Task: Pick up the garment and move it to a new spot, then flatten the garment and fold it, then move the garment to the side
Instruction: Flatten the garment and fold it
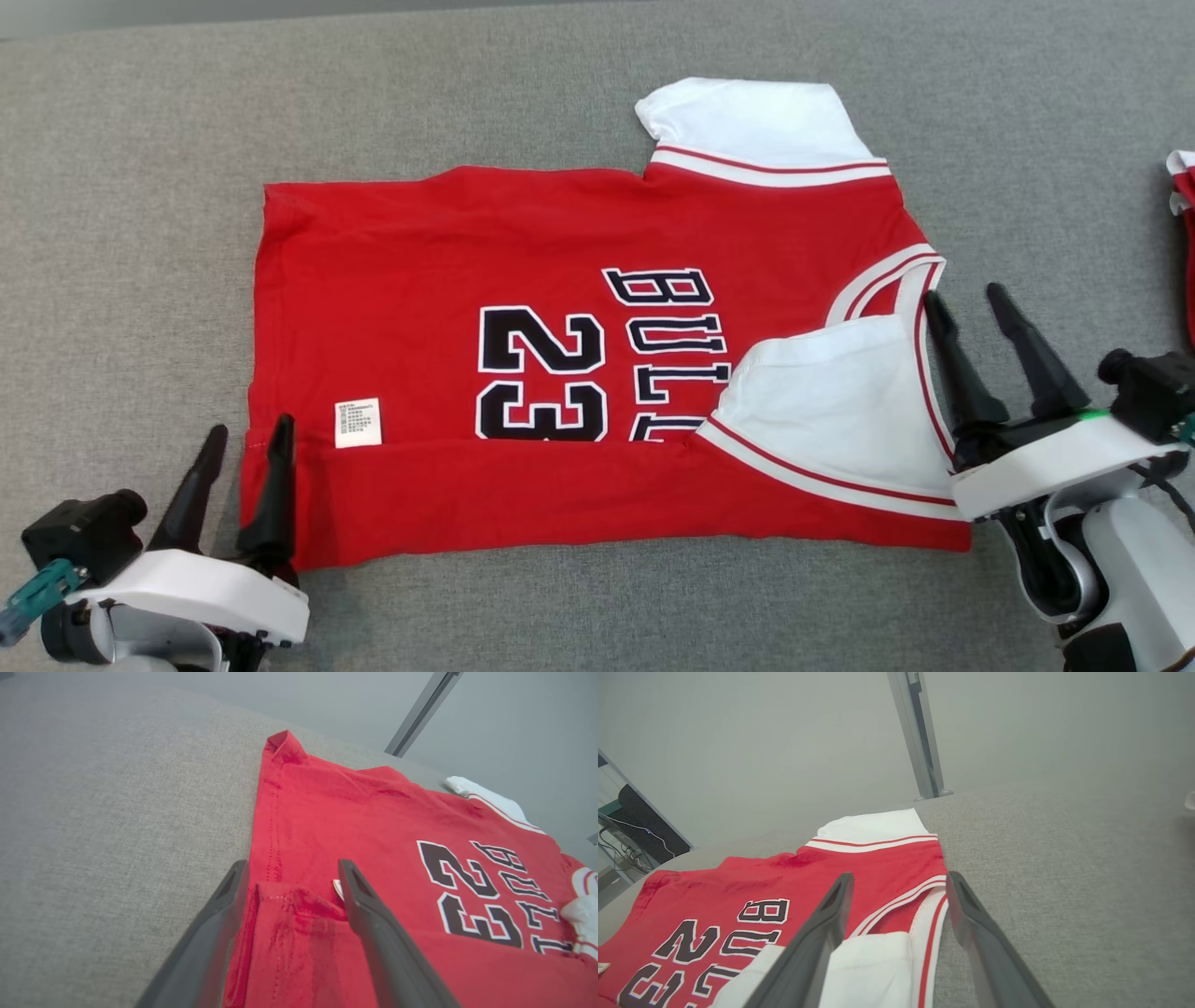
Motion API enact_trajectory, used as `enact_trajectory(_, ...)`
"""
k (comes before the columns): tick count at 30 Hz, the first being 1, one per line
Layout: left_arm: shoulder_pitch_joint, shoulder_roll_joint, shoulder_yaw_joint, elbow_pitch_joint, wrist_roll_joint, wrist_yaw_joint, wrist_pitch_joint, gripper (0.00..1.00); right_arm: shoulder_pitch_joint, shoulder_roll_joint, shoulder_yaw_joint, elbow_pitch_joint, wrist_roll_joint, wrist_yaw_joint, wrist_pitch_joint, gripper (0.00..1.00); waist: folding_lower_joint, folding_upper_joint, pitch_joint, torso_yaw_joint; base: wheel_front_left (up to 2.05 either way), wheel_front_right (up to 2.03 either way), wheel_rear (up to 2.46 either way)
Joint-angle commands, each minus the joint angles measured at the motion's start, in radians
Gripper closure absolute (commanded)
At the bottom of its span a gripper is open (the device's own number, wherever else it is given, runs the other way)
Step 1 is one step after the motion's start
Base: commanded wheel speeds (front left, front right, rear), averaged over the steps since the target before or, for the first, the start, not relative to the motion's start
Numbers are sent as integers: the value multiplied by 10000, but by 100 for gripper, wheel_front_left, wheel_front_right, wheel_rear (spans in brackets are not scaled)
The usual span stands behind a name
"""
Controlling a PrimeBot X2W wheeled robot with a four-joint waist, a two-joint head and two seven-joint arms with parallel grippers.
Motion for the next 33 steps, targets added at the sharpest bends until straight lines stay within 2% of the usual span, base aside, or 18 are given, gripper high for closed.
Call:
enact_trajectory(1,-279,0,64,33,192,60,-260,0,25,-3,-225,22,-254,3,-127,0,0,0,-131,28,0,0,0)
enact_trajectory(6,-552,-384,372,72,657,81,-1458,0,417,355,-1313,-555,-1589,4,-218,0,0,0,-466,67,0,0,0)
enact_trajectory(12,-871,-839,1027,-172,1825,-86,-1784,0,1434,823,-2285,-1369,-2820,4,-206,0,0,0,-941,199,0,0,0)
enact_trajectory(17,-384,-1163,1444,-331,3013,-420,-1786,0,2256,985,-2509,-1938,-3249,4,-206,0,0,0,-1291,153,0,0,0)
enact_trajectory(21,181,-1307,1533,-127,3537,-648,-1788,0,2962,1154,-2654,-2286,-3341,4,-169,0,0,0,-1597,101,0,0,0)
enact_trajectory(33,985,-1370,1487,822,3552,-1072,-1791,0,4131,1658,-2961,-2857,-3441,4,330,0,0,0,-2013,80,0,0,0)
